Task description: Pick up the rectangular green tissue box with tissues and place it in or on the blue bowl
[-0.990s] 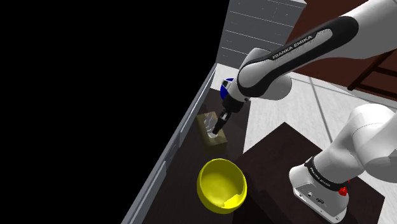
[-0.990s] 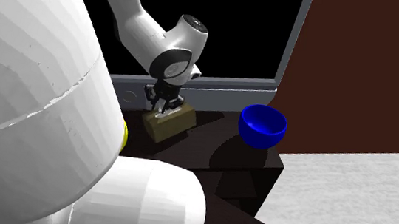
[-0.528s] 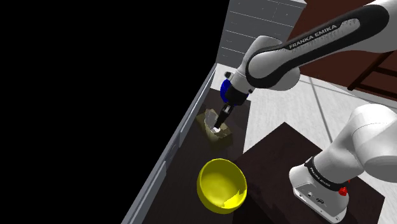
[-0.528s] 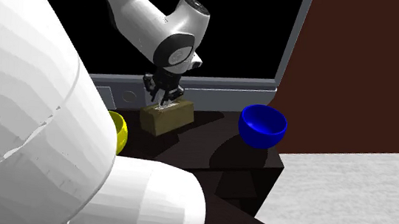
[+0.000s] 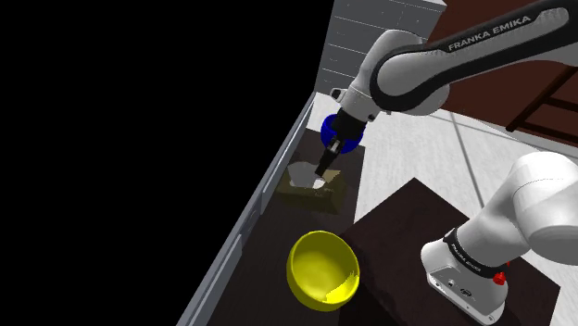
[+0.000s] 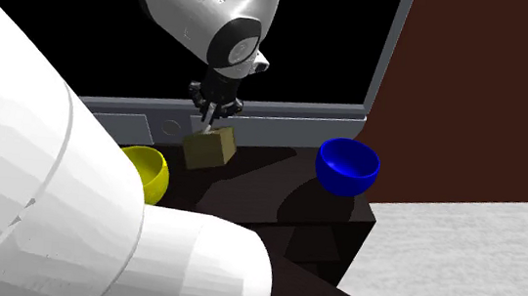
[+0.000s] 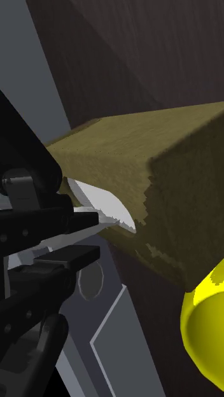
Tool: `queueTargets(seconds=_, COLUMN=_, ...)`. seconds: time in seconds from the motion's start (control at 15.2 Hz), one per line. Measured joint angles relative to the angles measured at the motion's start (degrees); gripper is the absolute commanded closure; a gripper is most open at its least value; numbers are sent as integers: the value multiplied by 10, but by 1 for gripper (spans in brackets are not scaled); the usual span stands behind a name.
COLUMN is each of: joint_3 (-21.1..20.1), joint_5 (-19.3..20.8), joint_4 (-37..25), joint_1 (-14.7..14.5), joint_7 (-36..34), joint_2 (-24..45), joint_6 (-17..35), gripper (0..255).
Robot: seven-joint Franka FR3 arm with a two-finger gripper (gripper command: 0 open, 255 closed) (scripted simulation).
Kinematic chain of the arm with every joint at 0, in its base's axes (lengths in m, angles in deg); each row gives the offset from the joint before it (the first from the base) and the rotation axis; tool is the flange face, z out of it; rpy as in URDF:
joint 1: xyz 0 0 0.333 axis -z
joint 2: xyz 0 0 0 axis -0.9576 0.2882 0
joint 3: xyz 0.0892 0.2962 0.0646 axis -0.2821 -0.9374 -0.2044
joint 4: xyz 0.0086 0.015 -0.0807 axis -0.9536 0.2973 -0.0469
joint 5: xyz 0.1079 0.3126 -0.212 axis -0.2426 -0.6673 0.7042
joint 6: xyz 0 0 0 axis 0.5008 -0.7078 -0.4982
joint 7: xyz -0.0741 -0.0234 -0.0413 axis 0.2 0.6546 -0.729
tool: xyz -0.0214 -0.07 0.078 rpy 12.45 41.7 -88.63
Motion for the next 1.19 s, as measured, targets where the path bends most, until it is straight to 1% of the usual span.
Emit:
queueTargets(seconds=0.59, joint_3=-2, joint_5=38, joint_4=-32, joint_1=13, joint_7=-45, joint_2=-48, joint_6=-73, gripper=255)
queueTargets(seconds=1.12, joint_3=-2, joint_5=60, joint_4=-62, joint_1=21, joint_7=-75, joint_2=-80, joint_6=-132, gripper=255)
queueTargets(seconds=1.19, joint_3=3, joint_5=63, joint_4=-65, joint_1=24, joint_7=-71, joint_2=-82, joint_6=-138, gripper=255)
